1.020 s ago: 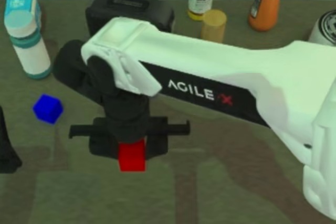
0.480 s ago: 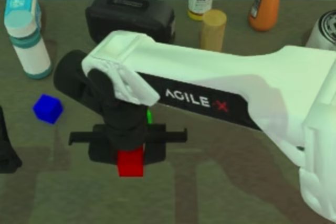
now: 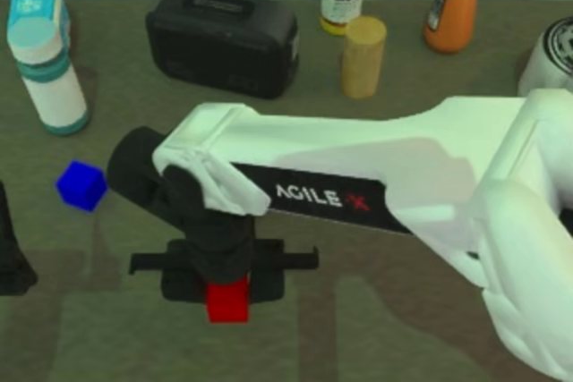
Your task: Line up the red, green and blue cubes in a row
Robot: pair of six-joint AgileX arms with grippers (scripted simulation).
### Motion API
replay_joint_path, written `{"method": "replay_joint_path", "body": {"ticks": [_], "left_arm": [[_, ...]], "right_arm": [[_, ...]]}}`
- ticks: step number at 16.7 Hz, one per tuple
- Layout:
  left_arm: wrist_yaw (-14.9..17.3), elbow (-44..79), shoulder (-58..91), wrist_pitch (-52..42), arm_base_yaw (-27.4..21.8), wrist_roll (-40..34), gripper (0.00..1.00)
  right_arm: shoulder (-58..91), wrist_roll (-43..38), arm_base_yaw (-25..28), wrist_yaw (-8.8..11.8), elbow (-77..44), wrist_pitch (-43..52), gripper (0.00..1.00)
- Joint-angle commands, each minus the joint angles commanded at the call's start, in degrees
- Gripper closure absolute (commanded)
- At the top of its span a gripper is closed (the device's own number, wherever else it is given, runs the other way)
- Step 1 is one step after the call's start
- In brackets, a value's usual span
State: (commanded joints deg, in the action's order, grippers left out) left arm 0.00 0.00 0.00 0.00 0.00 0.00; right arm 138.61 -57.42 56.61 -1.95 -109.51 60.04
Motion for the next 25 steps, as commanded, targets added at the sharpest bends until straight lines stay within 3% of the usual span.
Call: {"method": "replay_joint_path", "body": {"ticks": [1,14,25], "left_arm": [[0.0,0.0,0.0,0.0,0.0,0.0,0.00],[0.0,0.0,0.0,0.0,0.0,0.0,0.00],[0.0,0.0,0.0,0.0,0.0,0.0,0.00]], "right_arm": [[0.0,0.0,0.0,0.0,0.0,0.0,1.00],[0.0,0.0,0.0,0.0,0.0,0.0,0.02],[-0.1,0.0,0.1,0.0,-1.0,1.0,0.00]]}}
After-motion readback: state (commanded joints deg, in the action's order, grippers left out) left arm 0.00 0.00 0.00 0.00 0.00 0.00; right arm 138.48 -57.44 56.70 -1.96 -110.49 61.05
